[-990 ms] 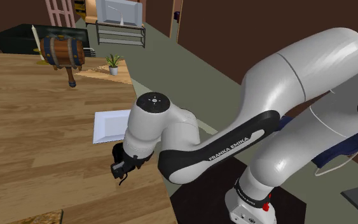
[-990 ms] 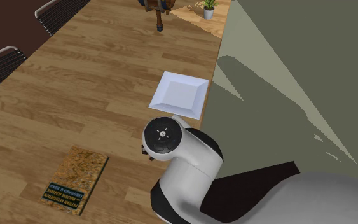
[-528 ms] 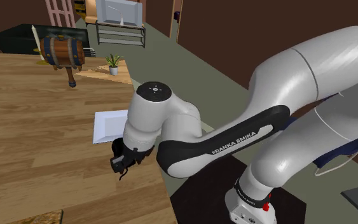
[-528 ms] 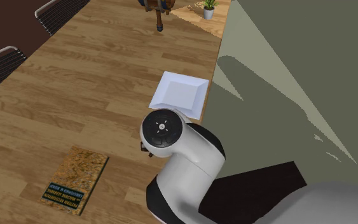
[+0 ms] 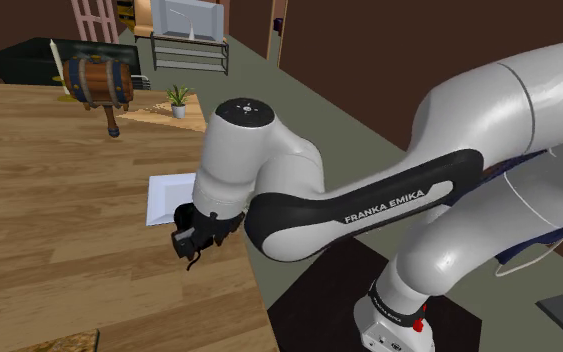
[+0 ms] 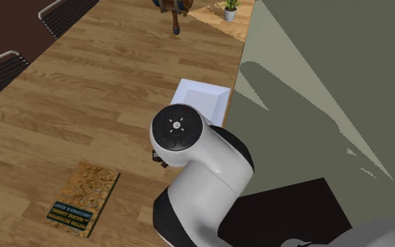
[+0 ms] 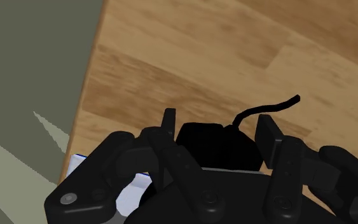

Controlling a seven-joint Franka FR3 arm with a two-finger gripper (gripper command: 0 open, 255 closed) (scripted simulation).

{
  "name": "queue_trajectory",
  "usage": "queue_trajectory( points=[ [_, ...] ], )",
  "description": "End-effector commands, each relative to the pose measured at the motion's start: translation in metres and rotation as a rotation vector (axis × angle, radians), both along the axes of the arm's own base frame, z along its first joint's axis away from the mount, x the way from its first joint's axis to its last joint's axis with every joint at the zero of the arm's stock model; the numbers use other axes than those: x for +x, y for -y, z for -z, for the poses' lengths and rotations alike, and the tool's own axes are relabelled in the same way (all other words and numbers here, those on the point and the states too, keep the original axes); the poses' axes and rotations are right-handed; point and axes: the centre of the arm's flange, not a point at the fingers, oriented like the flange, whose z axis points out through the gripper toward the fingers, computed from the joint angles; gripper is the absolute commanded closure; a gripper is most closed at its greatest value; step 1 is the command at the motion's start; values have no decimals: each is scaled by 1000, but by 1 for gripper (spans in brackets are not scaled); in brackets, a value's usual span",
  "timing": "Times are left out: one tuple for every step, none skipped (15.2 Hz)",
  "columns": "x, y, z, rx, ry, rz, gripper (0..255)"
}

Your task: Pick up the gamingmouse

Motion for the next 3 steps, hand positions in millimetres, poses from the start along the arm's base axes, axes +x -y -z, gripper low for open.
queue_trajectory(
  points=[
    [0,-1,-11,0,0,0,255],
    [0,-1,-12,0,0,0,255],
    [0,-1,-12,0,0,0,255]
  ],
)
